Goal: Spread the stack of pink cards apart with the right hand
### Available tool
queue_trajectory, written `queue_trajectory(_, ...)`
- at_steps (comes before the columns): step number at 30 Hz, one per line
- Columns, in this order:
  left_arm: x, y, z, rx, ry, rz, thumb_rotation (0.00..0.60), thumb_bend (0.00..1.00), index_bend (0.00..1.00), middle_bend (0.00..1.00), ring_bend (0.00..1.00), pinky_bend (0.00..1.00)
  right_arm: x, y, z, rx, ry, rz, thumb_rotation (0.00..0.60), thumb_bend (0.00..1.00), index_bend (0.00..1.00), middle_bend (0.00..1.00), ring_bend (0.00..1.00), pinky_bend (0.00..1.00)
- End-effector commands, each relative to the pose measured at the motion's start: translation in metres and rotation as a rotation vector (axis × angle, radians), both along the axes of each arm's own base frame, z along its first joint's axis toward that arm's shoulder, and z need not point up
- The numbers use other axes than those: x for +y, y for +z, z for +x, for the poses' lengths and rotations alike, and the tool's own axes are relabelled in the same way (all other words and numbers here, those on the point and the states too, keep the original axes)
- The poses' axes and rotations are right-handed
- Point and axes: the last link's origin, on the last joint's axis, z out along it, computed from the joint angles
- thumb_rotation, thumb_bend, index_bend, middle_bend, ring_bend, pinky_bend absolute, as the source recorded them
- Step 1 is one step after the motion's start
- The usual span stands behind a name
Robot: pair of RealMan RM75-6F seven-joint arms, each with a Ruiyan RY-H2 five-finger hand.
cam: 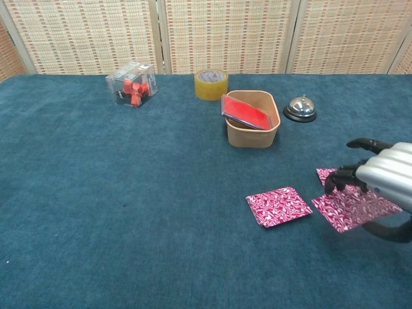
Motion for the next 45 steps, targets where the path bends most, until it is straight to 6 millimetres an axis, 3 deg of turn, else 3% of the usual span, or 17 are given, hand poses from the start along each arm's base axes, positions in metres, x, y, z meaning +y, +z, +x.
queue_trajectory(1,-0.001,0.000,0.000,0.000,-0.003,-0.001,0.600,0.47,0.00,0.00,0.00,0.04,0.021,0.003,-0.016,0.014,-0.002,0.034,0.600,0.30,0.59,0.47,0.40,0.01)
queue_trajectory(9,0.000,-0.001,0.001,-0.001,-0.005,-0.001,0.600,0.47,0.00,0.00,0.00,0.04,0.023,-0.013,-0.040,0.048,-0.046,0.076,0.600,0.30,0.53,0.47,0.40,0.01)
queue_trajectory(12,-0.001,0.000,0.001,-0.002,-0.005,-0.003,0.600,0.47,0.00,0.00,0.00,0.04,0.021,-0.016,-0.041,0.041,-0.071,0.095,0.600,0.30,0.38,0.41,0.37,0.01)
queue_trajectory(17,-0.001,0.001,0.000,-0.004,-0.003,0.000,0.600,0.47,0.00,0.00,0.00,0.04,0.021,-0.015,-0.041,0.052,-0.054,0.088,0.600,0.30,0.07,0.20,0.25,0.01)
queue_trajectory(19,0.000,0.001,0.000,-0.004,-0.002,-0.002,0.600,0.47,0.00,0.00,0.00,0.04,0.022,-0.014,-0.040,0.050,-0.062,0.093,0.600,0.30,0.00,0.15,0.20,0.01)
queue_trajectory(30,-0.001,0.002,-0.001,-0.008,-0.001,0.004,0.600,0.47,0.00,0.00,0.00,0.04,0.028,0.007,-0.031,0.019,-0.034,0.047,0.600,0.30,0.00,0.11,0.16,0.01)
queue_trajectory(36,-0.001,0.004,-0.001,-0.010,-0.001,0.010,0.600,0.47,0.00,0.00,0.00,0.04,0.038,0.035,-0.028,-0.042,-0.014,-0.086,0.600,0.30,0.00,0.07,0.09,0.00)
queue_trajectory(39,0.000,0.004,-0.001,-0.008,-0.007,0.015,0.600,0.47,0.00,0.00,0.00,0.04,0.053,0.055,-0.038,-0.102,-0.039,-0.192,0.600,0.30,0.00,0.01,0.01,0.00)
queue_trajectory(43,0.002,0.002,-0.001,-0.003,-0.010,0.024,0.600,0.47,0.00,0.00,0.00,0.04,0.071,0.076,-0.066,-0.231,-0.108,-0.327,0.600,0.30,0.00,0.00,0.00,0.00)
queue_trajectory(45,0.003,0.001,-0.001,-0.002,-0.012,0.025,0.600,0.47,0.00,0.00,0.00,0.04,0.071,0.080,-0.073,-0.214,-0.103,-0.314,0.600,0.30,0.00,0.00,0.00,0.00)
